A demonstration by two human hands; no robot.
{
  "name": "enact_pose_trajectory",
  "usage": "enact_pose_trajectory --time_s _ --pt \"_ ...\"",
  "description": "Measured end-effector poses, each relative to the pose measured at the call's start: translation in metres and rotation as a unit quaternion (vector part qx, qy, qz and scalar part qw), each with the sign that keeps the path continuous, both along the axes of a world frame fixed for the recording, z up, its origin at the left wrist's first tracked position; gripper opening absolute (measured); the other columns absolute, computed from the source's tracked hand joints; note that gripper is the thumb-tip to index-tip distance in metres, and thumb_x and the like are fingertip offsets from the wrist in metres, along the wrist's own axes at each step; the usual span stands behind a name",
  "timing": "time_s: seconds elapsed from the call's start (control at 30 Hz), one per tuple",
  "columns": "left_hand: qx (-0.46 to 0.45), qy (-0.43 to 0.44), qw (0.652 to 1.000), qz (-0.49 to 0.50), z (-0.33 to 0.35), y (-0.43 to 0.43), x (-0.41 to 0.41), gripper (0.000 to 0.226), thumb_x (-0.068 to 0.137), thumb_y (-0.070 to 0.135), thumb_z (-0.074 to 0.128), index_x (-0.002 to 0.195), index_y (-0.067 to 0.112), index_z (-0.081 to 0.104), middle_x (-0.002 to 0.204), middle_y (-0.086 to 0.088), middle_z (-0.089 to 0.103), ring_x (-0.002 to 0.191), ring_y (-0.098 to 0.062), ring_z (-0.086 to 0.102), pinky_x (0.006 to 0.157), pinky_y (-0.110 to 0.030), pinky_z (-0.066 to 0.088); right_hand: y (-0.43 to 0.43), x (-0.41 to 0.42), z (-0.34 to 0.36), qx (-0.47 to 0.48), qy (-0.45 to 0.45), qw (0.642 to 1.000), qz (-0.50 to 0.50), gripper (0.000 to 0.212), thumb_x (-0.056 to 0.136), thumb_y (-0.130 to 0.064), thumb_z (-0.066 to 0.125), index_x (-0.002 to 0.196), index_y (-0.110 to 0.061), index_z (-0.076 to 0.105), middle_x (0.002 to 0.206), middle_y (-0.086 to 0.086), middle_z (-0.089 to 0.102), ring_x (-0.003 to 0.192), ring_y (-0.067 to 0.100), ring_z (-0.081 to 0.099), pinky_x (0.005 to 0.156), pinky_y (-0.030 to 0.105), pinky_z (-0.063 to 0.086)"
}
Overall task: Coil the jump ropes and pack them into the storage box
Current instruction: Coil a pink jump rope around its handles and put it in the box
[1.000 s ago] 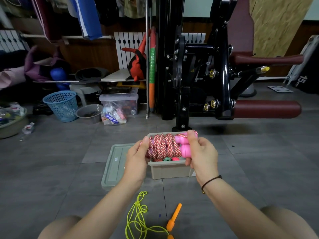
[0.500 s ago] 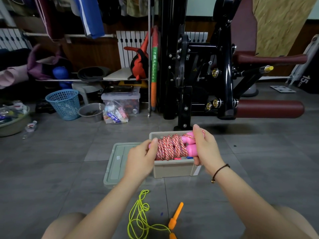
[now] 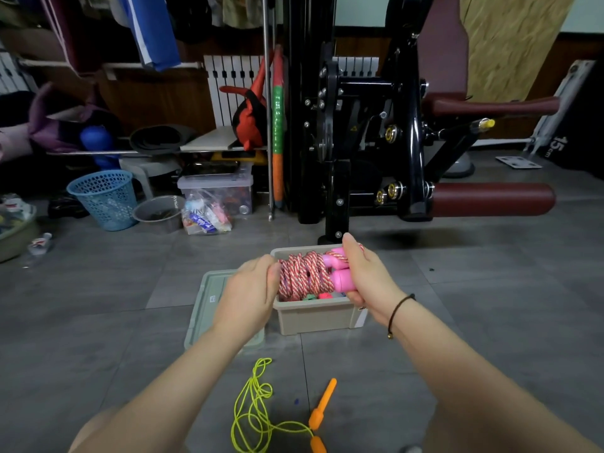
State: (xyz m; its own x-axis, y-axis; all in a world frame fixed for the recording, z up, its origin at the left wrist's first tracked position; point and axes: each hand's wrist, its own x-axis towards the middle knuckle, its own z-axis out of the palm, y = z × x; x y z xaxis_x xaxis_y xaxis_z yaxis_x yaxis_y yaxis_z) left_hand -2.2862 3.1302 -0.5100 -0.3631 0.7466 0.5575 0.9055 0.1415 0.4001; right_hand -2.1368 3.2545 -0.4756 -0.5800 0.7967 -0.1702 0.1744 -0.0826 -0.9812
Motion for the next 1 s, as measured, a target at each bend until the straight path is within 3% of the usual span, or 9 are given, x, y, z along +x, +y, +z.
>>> enact_pose_trajectory --time_s 0.07,0.13,0.27,0.33,0.4,0.57,0.77,0.9,1.0 --pt "-0.027 -0.035 0.999 0.021 -0.005 0.009 -0.001 0.035 0.098 0.039 0.018 0.075 0.02 0.036 0.064 0.007 0.038 0.066 -0.021 0.038 0.061 -0.032 0.015 0.007 -0.004 -0.004 -0.021 -0.018 1.0 -0.001 0.043 0.093 -0.058 0.037 0.09 -0.022 0.059 0.041 -0.007 0.048 0.027 0.005 0.036 0.032 0.012 0.022" --pt "-0.054 -0.181 0.982 0.016 -0.013 0.021 -0.005 0.035 0.103 0.033 0.026 0.073 0.021 0.041 0.067 0.004 0.047 0.072 -0.025 0.048 0.063 -0.033 0.025 0.011 -0.008 -0.006 -0.042 -0.04 0.998 0.005 0.045 0.089 -0.064 0.039 0.092 -0.024 0.06 0.046 -0.002 0.046 0.03 0.007 0.034 0.032 0.013 0.022" --pt "0.024 -0.563 0.826 -0.005 -0.024 0.044 -0.001 0.035 0.101 0.037 0.034 0.076 0.02 0.05 0.056 0.01 0.047 0.05 -0.007 0.04 0.047 -0.022 0.033 0.011 -0.018 -0.011 -0.119 0.135 0.984 0.013 0.042 0.089 -0.043 0.056 0.116 -0.012 0.056 0.084 0.003 0.06 0.051 0.01 0.049 0.048 0.021 0.043" --pt "0.075 -0.622 0.78 0.004 -0.029 0.052 0.001 0.037 0.102 0.036 0.034 0.073 0.017 0.047 0.054 0.006 0.042 0.043 -0.006 0.034 0.038 -0.017 0.029 0.009 -0.023 -0.02 -0.119 0.172 0.978 0.023 0.041 0.089 -0.028 0.06 0.125 -0.011 0.052 0.099 -0.001 0.061 0.067 0.014 0.054 0.07 0.03 0.05" --pt "0.08 -0.627 0.775 -0.001 -0.034 0.058 0.005 0.033 0.102 0.033 0.036 0.078 0.014 0.049 0.061 -0.001 0.047 0.047 -0.009 0.04 0.039 -0.017 0.036 0.007 -0.027 -0.033 -0.082 0.121 0.989 0.033 0.045 0.088 -0.022 0.062 0.131 -0.017 0.049 0.101 -0.003 0.061 0.075 0.015 0.058 0.079 0.034 0.051" --pt "-0.012 -0.575 0.818 0.008 -0.046 0.079 0.007 0.025 0.097 0.035 0.049 0.082 0.014 0.051 0.073 -0.003 0.058 0.055 -0.013 0.051 0.047 -0.022 0.042 0.027 -0.037 -0.055 -0.09 0.106 0.99 -0.03 0.05 0.088 -0.013 0.063 0.134 -0.014 0.043 0.103 0.013 0.064 0.069 0.018 0.062 0.07 0.031 0.055" --pt "-0.079 -0.505 0.858 0.044 -0.081 0.122 0.009 0.03 0.088 0.046 0.056 0.069 0.022 0.053 0.069 -0.001 0.067 0.06 -0.02 0.057 0.069 -0.039 0.052 0.069 -0.042 -0.087 -0.114 0.095 0.989 -0.028 0.029 0.086 -0.001 0.063 0.11 -0.012 0.051 0.093 0.005 0.067 0.077 0.021 0.066 0.068 0.037 0.058" --pt "-0.193 -0.451 0.871 0.027 -0.11 0.165 0.011 0.037 0.094 0.046 0.047 0.098 0.018 0.07 0.103 -0.012 0.07 0.088 -0.028 0.063 0.082 -0.035 0.05 0.115 -0.028 -0.133 -0.135 0.063 0.988 -0.05 0.03 0.087 0.002 0.06 0.116 -0.003 0.055 0.085 0.01 0.066 0.061 0.015 0.063 0.052 0.028 0.055" --pt "-0.263 -0.389 0.88 0.071 -0.14 0.187 -0.018 0.034 0.094 0.042 0.048 0.115 0.022 0.066 0.121 -0.007 0.065 0.113 -0.025 0.058 0.089 -0.026 0.043 0.155 -0.009 -0.171 -0.126 -0.023 0.991 -0.035 0.024 0.085 0.005 0.061 0.103 -0.01 0.058 0.073 0.009 0.064 0.049 0.012 0.058 0.049 0.027 0.051"
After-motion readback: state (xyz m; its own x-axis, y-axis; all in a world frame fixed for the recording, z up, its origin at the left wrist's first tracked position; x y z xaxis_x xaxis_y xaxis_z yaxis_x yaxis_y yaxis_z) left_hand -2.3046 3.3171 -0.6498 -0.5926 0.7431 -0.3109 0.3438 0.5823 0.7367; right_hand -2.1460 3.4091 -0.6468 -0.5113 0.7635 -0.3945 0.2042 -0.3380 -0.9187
